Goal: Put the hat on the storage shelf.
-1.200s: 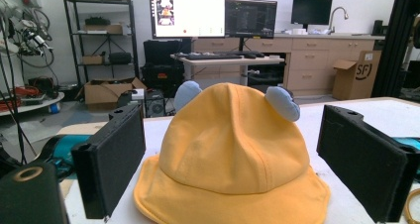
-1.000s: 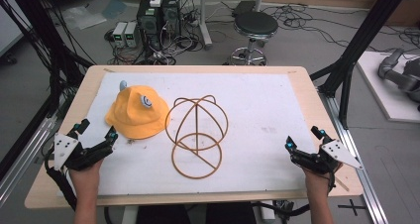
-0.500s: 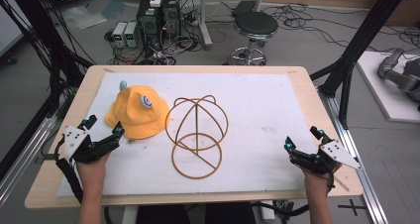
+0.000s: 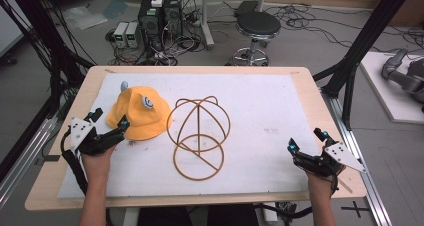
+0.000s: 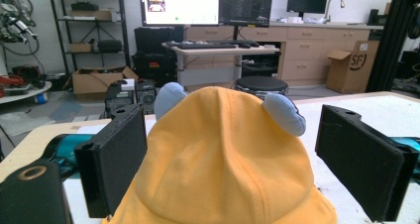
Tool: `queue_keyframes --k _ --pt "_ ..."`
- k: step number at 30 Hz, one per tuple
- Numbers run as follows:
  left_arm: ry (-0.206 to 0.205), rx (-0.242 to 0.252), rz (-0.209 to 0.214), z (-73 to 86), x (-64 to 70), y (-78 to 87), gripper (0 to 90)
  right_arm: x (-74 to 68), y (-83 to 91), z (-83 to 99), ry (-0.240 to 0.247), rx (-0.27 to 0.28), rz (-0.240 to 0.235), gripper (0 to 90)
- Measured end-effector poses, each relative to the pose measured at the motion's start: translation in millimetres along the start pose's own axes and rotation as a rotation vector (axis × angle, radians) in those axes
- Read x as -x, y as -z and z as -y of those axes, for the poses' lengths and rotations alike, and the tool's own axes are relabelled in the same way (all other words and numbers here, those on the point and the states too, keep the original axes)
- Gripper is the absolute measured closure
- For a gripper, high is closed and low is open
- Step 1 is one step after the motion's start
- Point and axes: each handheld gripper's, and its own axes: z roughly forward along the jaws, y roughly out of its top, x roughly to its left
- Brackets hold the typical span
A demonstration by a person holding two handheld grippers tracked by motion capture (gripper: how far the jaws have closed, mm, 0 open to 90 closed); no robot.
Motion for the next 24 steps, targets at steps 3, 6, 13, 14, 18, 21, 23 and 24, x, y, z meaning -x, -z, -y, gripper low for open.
queue_keyframes --k 3,6,13,14,18,21,23,24 --pt "-0.006 -0.018 0.011 0.5 1.1 -8.1 14.4 0.2 0.9 0.1 -0.013 0.004 -0.001 3.9" --pt "0.011 -0.013 0.026 -0.7 1.5 -13.4 16.1 0.5 1.3 0.0 -0.01 0.009 -0.005 3.9" --pt "0.007 -0.06 0.034 -2.6 -3.4 -28.6 18.5 0.4 1.3 0.7 -0.011 0.003 -0.008 3.9" --pt "0.006 -0.074 0.034 -3.2 -4.3 -31.1 18.6 0.6 0.9 0.7 -0.005 0.006 -0.01 3.9" --pt "-0.011 -0.116 0.039 -3.9 -6.4 -40.7 19.8 0.2 0.8 0.8 -0.002 0.005 -0.011 3.9" --pt "-0.013 -0.148 0.037 -1.1 -7.2 -47.7 20.6 -0.6 1.1 1.2 -0.008 0.0 -0.013 3.9" --pt "-0.006 -0.162 0.04 1.8 -8.0 -51.2 22.7 -1.0 1.4 1.1 -0.009 0.0 -0.01 3.9" --pt "-0.003 -0.166 0.044 3.2 -8.5 -52.8 22.7 -1.0 1.4 1.1 -0.009 0.0 -0.01 3.9"
